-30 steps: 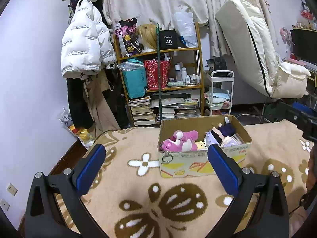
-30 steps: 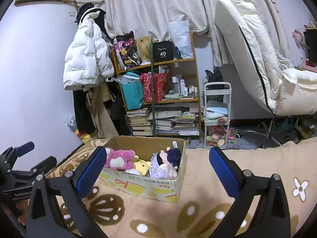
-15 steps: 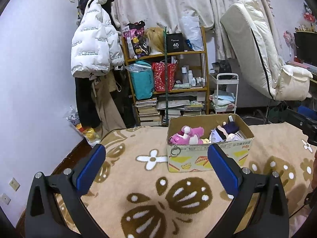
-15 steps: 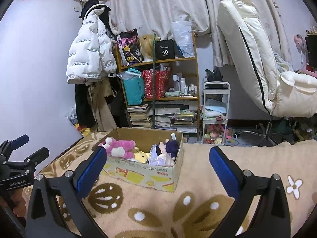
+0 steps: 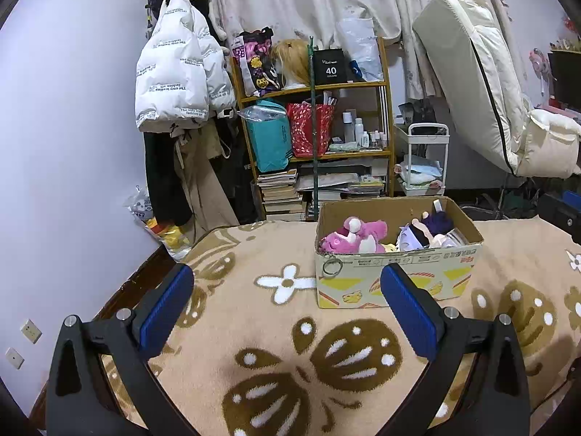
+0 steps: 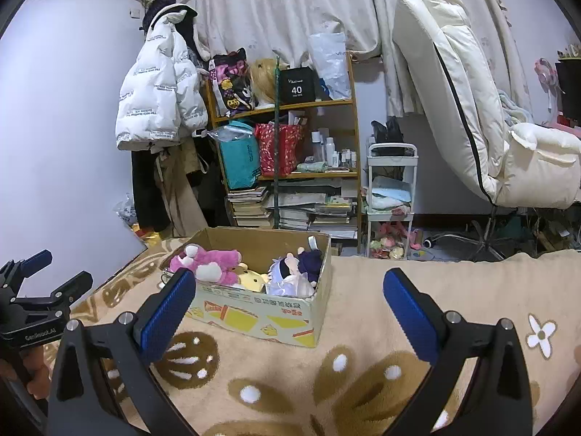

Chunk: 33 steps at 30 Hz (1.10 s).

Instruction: Organize soft objects

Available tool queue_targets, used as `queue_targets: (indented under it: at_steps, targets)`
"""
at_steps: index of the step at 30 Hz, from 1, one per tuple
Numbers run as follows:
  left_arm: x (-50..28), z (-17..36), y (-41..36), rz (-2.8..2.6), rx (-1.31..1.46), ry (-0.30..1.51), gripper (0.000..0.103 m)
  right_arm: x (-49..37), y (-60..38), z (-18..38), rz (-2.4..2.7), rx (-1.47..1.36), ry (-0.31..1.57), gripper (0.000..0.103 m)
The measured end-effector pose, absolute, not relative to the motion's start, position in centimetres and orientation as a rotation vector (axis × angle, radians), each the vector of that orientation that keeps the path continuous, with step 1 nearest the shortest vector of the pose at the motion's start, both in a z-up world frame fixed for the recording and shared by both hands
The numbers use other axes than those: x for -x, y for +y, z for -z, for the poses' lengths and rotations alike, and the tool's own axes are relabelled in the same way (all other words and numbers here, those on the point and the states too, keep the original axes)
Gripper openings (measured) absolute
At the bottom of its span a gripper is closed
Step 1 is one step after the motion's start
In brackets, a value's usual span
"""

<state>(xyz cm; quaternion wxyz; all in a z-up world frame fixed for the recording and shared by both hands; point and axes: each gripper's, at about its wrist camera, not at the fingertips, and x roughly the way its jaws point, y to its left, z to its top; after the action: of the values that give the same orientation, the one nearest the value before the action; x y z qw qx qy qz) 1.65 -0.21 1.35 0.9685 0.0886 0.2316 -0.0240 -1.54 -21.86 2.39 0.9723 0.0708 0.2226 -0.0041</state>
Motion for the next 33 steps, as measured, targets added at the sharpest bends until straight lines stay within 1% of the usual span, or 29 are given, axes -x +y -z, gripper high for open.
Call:
queue_targets:
  at_steps: [33]
  targets:
    - [-2.1, -0.7, -0.6, 0.062, -0.169, 0.472, 0.102, 0.4, -22.0, -1.8, 0.005, -0.132, 0.469, 0.103]
